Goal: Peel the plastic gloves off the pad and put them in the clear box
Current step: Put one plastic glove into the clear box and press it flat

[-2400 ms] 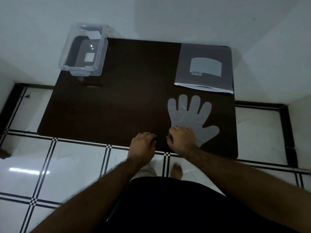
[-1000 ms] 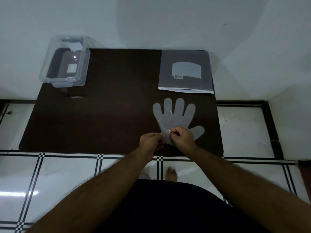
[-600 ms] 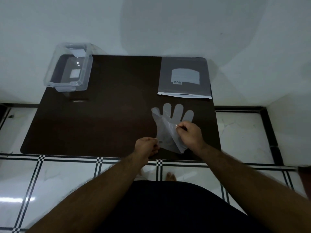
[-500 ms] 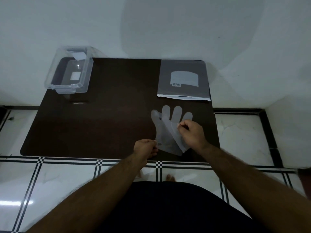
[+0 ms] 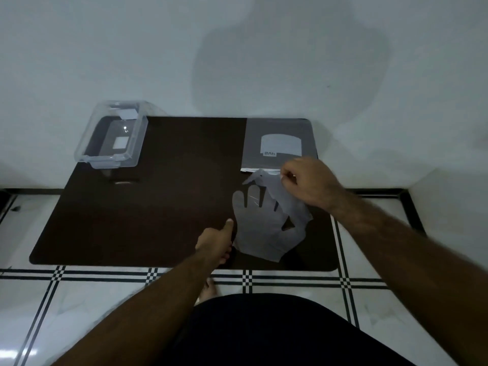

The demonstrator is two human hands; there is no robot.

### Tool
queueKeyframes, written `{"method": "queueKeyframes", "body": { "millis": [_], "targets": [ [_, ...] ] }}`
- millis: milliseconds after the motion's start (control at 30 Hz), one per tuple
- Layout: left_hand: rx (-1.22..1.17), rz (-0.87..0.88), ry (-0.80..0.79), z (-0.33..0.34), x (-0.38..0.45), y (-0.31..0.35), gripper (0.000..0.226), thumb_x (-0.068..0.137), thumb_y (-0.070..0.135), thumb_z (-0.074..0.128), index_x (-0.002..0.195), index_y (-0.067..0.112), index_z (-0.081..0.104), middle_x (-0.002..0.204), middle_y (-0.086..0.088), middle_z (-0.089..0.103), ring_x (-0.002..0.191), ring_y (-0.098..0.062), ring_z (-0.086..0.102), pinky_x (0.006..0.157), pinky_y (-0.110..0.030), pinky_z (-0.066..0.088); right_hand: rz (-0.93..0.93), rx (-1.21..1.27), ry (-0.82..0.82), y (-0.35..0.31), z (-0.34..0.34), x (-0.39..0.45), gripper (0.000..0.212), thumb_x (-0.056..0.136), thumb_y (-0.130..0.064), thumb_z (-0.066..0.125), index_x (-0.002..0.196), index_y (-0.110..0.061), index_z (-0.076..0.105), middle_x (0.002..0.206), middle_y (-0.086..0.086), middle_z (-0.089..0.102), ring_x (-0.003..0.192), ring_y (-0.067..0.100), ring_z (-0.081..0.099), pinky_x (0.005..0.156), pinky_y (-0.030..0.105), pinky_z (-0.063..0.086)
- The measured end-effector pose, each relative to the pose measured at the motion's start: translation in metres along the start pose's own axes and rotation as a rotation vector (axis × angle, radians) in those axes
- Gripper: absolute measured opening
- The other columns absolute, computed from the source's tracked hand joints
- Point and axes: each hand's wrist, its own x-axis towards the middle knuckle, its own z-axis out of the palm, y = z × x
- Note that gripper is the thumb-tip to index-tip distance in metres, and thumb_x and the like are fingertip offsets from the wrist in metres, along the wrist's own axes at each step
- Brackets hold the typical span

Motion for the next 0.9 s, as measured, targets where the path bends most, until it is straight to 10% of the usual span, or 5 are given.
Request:
{"method": "queueKeyframes", "body": {
  "millis": [133, 267, 367, 533, 900],
  "targets": [
    [0.011, 0.488, 0.236, -0.025, -0.021, 0.066, 0.029, 0.100, 0.046, 0.073, 0.119, 0.026, 0.067, 0.121, 0.000, 0.072, 0.099, -0.009, 0.067, 0.084, -0.030, 0.057, -0.237, -0.186, -0.070, -0.003, -0.046, 0.025, 0.018, 0.100, -0.029, 0.057, 0.094, -0.020, 0.071, 0.085, -0.003, 0.066, 0.086, 0.018, 0.056, 0.073, 0.031, 0.038],
    [0.115, 1.085, -0.010, -0.054, -0.036, 0.144, 0.102, 0.075, 0.039, 0.096, 0.162, 0.031, 0.043, 0.166, 0.008, 0.044, 0.152, -0.009, 0.040, 0.120, -0.030, 0.039, -0.409, -0.277, -0.075, -0.019, -0.090, 0.045, 0.026, 0.100, -0.035, 0.053, 0.099, -0.025, 0.077, 0.089, -0.007, 0.069, 0.087, 0.014, 0.053, 0.081, 0.043, 0.053],
    [0.386, 1.281, -0.169, -0.066, -0.060, 0.193, 0.084, 0.078, 0.035, 0.097, 0.151, 0.026, 0.057, 0.154, 0.007, 0.058, 0.141, -0.006, 0.054, 0.113, -0.030, 0.048, -0.499, -0.274, -0.075, -0.033, -0.120, 0.053, 0.016, 0.099, -0.036, 0.063, 0.099, -0.029, 0.077, 0.094, -0.010, 0.061, 0.093, 0.012, 0.044, 0.082, 0.041, 0.049],
    [0.376, 1.333, -0.183, -0.077, -0.076, 0.225, 0.011, 0.089, 0.016, 0.089, 0.095, 0.016, 0.080, 0.090, 0.009, 0.078, 0.085, 0.002, 0.072, 0.081, -0.024, 0.054, -0.436, -0.130, 0.024, -0.044, -0.147, 0.066, 0.021, 0.092, -0.047, 0.067, 0.101, -0.029, 0.073, 0.098, -0.013, 0.063, 0.094, 0.012, 0.053, 0.087, 0.037, 0.048],
    [-0.044, 1.186, -0.205, -0.156, -0.054, 0.205, 0.012, 0.089, -0.008, 0.083, 0.090, 0.003, 0.076, 0.085, -0.006, 0.078, 0.080, -0.011, 0.071, 0.077, -0.024, 0.056, 0.016, 0.569, -0.147, -0.054, -0.115, 0.102, 0.023, 0.078, -0.019, 0.093, 0.097, -0.018, 0.079, 0.091, 0.010, 0.077, 0.084, 0.024, 0.074, 0.084, 0.042, 0.063]
  ]
}}
